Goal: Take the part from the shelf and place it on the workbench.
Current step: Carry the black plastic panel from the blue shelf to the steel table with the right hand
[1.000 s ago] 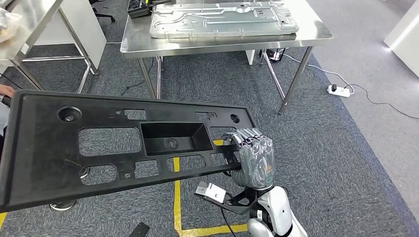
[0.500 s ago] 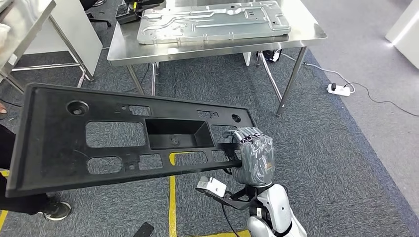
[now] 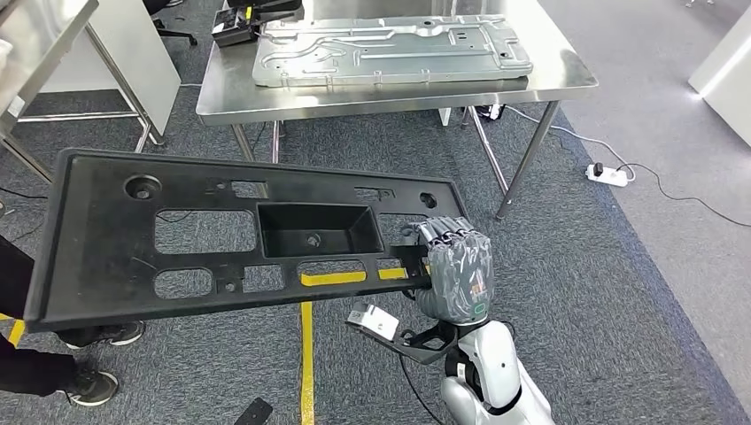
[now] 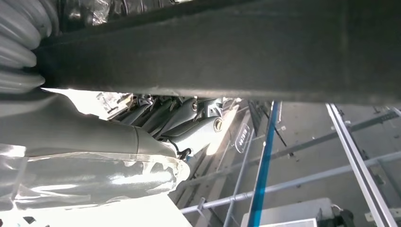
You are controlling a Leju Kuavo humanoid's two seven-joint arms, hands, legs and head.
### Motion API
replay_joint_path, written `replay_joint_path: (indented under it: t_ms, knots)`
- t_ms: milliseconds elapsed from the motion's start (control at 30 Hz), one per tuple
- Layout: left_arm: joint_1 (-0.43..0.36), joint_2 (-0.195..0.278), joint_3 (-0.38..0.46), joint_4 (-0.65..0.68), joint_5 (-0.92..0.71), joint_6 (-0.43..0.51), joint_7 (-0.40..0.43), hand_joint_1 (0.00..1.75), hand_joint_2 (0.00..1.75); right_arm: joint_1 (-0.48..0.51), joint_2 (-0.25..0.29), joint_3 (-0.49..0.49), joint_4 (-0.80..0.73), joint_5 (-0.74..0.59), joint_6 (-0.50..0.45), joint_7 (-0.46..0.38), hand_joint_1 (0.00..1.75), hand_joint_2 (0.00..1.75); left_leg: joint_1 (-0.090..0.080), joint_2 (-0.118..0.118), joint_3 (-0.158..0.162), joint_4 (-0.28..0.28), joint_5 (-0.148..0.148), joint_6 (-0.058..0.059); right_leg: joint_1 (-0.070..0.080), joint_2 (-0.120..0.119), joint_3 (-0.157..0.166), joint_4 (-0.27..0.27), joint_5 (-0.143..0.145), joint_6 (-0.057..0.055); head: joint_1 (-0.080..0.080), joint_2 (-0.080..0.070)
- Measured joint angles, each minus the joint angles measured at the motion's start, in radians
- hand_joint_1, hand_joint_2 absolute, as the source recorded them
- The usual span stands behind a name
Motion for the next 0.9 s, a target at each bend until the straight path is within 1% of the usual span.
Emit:
replay_joint_path:
  t_ms: [33,67,100,167,233,267,300,333,367,400,433,467,500,533,567,600,633,700,767,800,833,900]
  knots:
    - [0.0,0.0,0.0,0.0,0.0,0.0,0.0,0.0,1.75,-0.004,0.0,0.0,0.002,0.001,0.0,0.0,1.75,1.75,0.001,-0.001,0.008,0.004,-0.012,-0.005,-0.002,-0.001,0.021,-0.063,0.043,0.001,0.0,0.0]
    - [-0.001,-0.001,0.0,0.0,0.0,0.0,0.001,0.0,1.75,-0.008,0.0,0.0,0.004,0.002,0.0,0.0,1.75,1.75,0.001,-0.002,0.014,0.01,-0.024,-0.011,-0.002,-0.002,0.044,-0.122,0.069,0.001,0.001,0.0]
    - [-0.003,-0.001,-0.001,0.0,0.0,0.0,0.002,0.0,1.75,-0.011,0.001,0.0,0.006,0.002,0.0,0.0,1.75,1.75,-0.001,-0.003,0.017,0.013,-0.033,-0.018,-0.001,-0.002,0.06,-0.158,0.079,-0.004,0.001,0.0]
    - [-0.005,-0.001,-0.001,0.0,0.0,0.0,0.003,0.0,1.75,-0.015,0.002,0.0,0.01,0.003,0.001,0.001,1.75,1.75,-0.003,-0.003,0.019,0.014,-0.043,-0.03,0.004,0.0,0.071,-0.176,0.067,-0.019,0.0,0.0]
    - [-0.006,-0.001,-0.001,0.0,0.0,0.0,0.003,0.0,1.75,-0.016,0.003,0.0,0.011,0.003,0.0,0.001,1.75,1.75,-0.001,-0.001,0.025,0.015,-0.053,-0.04,0.003,0.002,0.077,-0.179,0.059,-0.034,-0.001,0.0]
    - [-0.007,-0.001,-0.001,0.0,0.0,0.0,0.003,0.0,1.75,-0.017,0.004,0.0,0.012,0.003,0.0,0.001,1.75,1.75,0.0,-0.001,0.021,0.034,-0.064,-0.044,0.002,0.002,0.084,-0.182,0.056,-0.041,-0.002,0.0]
    - [-0.008,-0.001,-0.001,0.0,0.0,0.001,0.003,0.0,1.75,-0.018,0.005,0.0,0.012,0.003,0.0,0.001,1.75,1.75,0.001,0.0,0.002,0.074,-0.083,-0.048,0.0,0.001,0.092,-0.185,0.052,-0.048,-0.003,0.0]
    - [-0.008,-0.001,-0.001,0.0,0.0,0.001,0.003,0.0,1.75,-0.019,0.007,0.0,0.012,0.003,0.0,0.001,1.75,1.75,0.001,0.0,-0.031,0.137,-0.106,-0.052,0.001,0.001,0.098,-0.187,0.046,-0.053,-0.003,0.0]
    - [-0.008,-0.001,-0.001,0.0,0.0,0.001,0.003,0.0,1.75,-0.02,0.008,0.0,0.013,0.003,0.0,0.001,1.75,1.75,0.001,0.0,-0.076,0.209,-0.129,-0.054,0.002,0.0,0.104,-0.188,0.041,-0.056,-0.004,0.0]
    - [-0.006,-0.001,-0.001,0.0,0.0,0.001,0.004,0.0,1.75,-0.02,0.009,0.0,0.014,0.003,0.0,0.001,1.75,1.75,0.001,0.0,-0.121,0.274,-0.142,-0.055,0.004,0.001,0.109,-0.188,0.035,-0.058,-0.004,0.0]
    - [-0.005,-0.001,-0.001,0.0,0.0,0.001,0.004,0.0,1.75,-0.019,0.009,0.0,0.015,0.003,0.0,0.001,1.75,1.75,0.001,0.0,-0.155,0.309,-0.136,-0.053,0.006,0.003,0.117,-0.188,0.029,-0.059,-0.004,0.0]
    - [-0.003,-0.001,-0.001,0.0,0.0,0.001,0.004,0.0,1.75,-0.019,0.009,0.0,0.017,0.003,0.001,0.001,1.75,1.75,0.0,0.0,-0.169,0.305,-0.107,-0.05,0.008,0.005,0.127,-0.188,0.021,-0.059,-0.004,0.0]
    - [-0.002,-0.001,-0.001,0.0,0.0,0.001,0.004,0.0,1.75,-0.02,0.01,0.0,0.018,0.003,0.001,0.001,1.75,1.75,-0.001,0.0,-0.166,0.262,-0.06,-0.044,0.009,0.007,0.139,-0.188,0.013,-0.059,-0.004,0.0]
    - [-0.002,-0.001,-0.001,0.0,0.0,0.001,0.004,0.0,1.75,-0.02,0.01,0.0,0.019,0.003,0.001,0.001,1.75,1.75,-0.004,-0.001,-0.15,0.194,-0.005,-0.036,0.011,0.008,0.152,-0.189,0.004,-0.058,-0.004,0.0]
    - [-0.002,-0.001,-0.001,0.0,0.0,0.001,0.004,0.0,1.75,-0.02,0.011,0.0,0.019,0.003,0.001,0.001,1.75,1.75,-0.008,-0.001,-0.13,0.135,0.034,-0.026,0.013,0.009,0.162,-0.19,-0.003,-0.056,-0.002,0.0]
    - [-0.003,0.0,-0.001,0.0,0.0,0.001,0.004,0.0,1.75,-0.021,0.012,0.0,0.02,0.003,0.0,0.001,1.75,1.75,-0.013,-0.001,-0.114,0.087,0.058,-0.017,0.013,0.01,0.168,-0.192,-0.009,-0.053,-0.003,0.0]
    - [-0.004,0.0,-0.001,0.0,0.0,0.001,0.004,0.0,1.75,-0.022,0.013,0.0,0.02,0.003,0.0,0.001,1.75,1.75,-0.017,-0.001,-0.104,0.06,0.063,-0.011,0.012,0.01,0.17,-0.195,-0.012,-0.048,-0.003,0.0]
    - [-0.005,0.0,-0.001,0.0,0.0,0.001,0.005,0.0,1.75,-0.022,0.013,0.0,0.02,0.003,0.0,0.001,1.75,1.75,-0.021,-0.002,-0.095,0.04,0.054,-0.004,0.011,0.011,0.172,-0.204,-0.013,-0.038,-0.006,0.0]
    - [-0.004,0.0,-0.001,0.0,0.0,0.001,0.005,0.0,1.75,-0.024,0.013,0.0,0.02,0.003,0.0,0.001,1.75,1.75,-0.014,-0.001,-0.077,0.017,0.054,-0.001,0.012,0.007,0.175,-0.201,-0.021,-0.027,-0.005,0.0]
    - [-0.005,0.0,-0.001,0.0,0.0,0.001,0.005,0.0,1.75,-0.025,0.013,0.0,0.02,0.003,0.0,0.001,1.75,1.75,-0.01,-0.001,-0.065,0.005,0.054,0.002,0.013,0.005,0.163,-0.175,-0.033,-0.022,-0.005,0.0]
    - [-0.005,-0.001,-0.001,0.0,0.0,0.001,0.005,0.0,1.75,-0.026,0.012,0.0,0.02,0.003,0.0,0.0,1.75,1.75,-0.007,0.0,-0.054,-0.003,0.052,0.005,0.013,0.004,0.138,-0.127,-0.051,-0.018,-0.004,0.0]
    - [-0.007,-0.002,-0.002,0.0,0.0,0.001,0.005,0.0,1.75,-0.025,0.012,0.0,0.024,0.003,0.0,0.0,1.75,1.75,-0.007,0.0,-0.04,-0.005,0.04,0.01,0.01,0.004,0.054,0.004,-0.088,-0.012,-0.004,0.0]
